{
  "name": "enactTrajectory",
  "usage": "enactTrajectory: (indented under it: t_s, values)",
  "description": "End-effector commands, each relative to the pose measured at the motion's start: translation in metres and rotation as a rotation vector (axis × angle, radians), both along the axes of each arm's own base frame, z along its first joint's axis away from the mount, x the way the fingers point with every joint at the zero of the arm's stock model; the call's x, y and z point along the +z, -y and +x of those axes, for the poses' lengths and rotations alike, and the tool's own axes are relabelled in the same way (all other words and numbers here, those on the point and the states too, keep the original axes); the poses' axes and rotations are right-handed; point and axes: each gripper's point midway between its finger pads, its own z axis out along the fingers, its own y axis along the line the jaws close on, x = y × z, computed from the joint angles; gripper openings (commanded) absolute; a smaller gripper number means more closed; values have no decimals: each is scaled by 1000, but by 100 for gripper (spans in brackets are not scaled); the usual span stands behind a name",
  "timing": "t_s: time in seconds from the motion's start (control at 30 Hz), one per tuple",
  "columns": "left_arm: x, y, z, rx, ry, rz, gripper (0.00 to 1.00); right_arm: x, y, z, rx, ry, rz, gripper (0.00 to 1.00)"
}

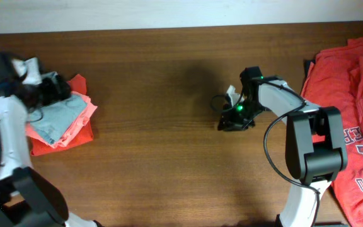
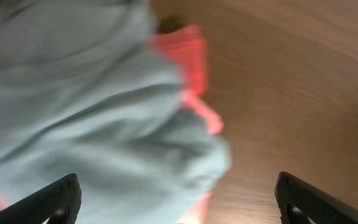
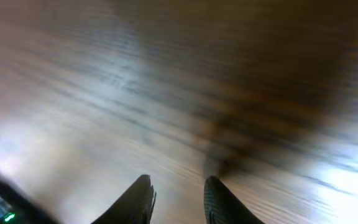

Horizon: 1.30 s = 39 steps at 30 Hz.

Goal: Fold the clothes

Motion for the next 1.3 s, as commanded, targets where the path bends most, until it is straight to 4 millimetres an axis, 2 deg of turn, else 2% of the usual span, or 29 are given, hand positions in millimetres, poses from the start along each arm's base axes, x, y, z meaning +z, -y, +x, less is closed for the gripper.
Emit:
enactTrajectory:
  t_s: [0.0, 0.17, 0.2, 0.23, 0.27, 0.4, 0.53, 0.6, 0.67, 0.77, 0.87, 0.93, 1.07, 1.13, 1.17, 1.27]
  values:
    - [54, 59, 12, -228, 155, 73, 99, 62, 25, 48, -3, 238, -169, 33]
    - [71, 118, 14, -349, 184, 192, 99, 136, 45, 79, -40, 430, -286, 36]
    - [72, 125, 15, -359, 188, 215, 99, 151, 46, 83, -49, 471, -292, 44]
    - [74, 132, 18, -365, 195, 252, 99, 162, 46, 87, -55, 504, -287, 74]
    - [74, 136, 19, -372, 200, 263, 99, 170, 45, 89, -59, 523, -283, 99]
    - [73, 156, 18, -418, 204, 249, 99, 182, 46, 79, -52, 505, -284, 99]
    - [59, 156, -5, -403, 94, 209, 99, 190, 49, 59, -50, 463, -289, 99]
    - [58, 156, -23, -412, 48, 195, 99, 205, 50, 46, -60, 473, -287, 99]
    - [69, 158, -32, -414, 63, 184, 99, 224, 59, 36, -109, 503, -321, 99]
    - [103, 157, -53, -405, 143, 200, 99, 254, 77, 16, -177, 574, -385, 99]
    - [125, 156, -72, -397, 223, 213, 99, 273, 83, -3, -223, 637, -386, 99]
    - [139, 155, -96, -388, 305, 226, 99, 284, 87, -24, -254, 714, -371, 99]
    - [136, 153, -133, -377, 395, 239, 99, 284, 92, -62, -306, 830, -332, 99]
    - [128, 152, -154, -356, 440, 231, 99, 279, 96, -84, -323, 889, -321, 99]
    - [121, 151, -164, -352, 463, 233, 99, 276, 101, -101, -339, 928, -323, 99]
    - [104, 151, -181, -349, 498, 239, 99, 270, 106, -136, -359, 997, -306, 99]
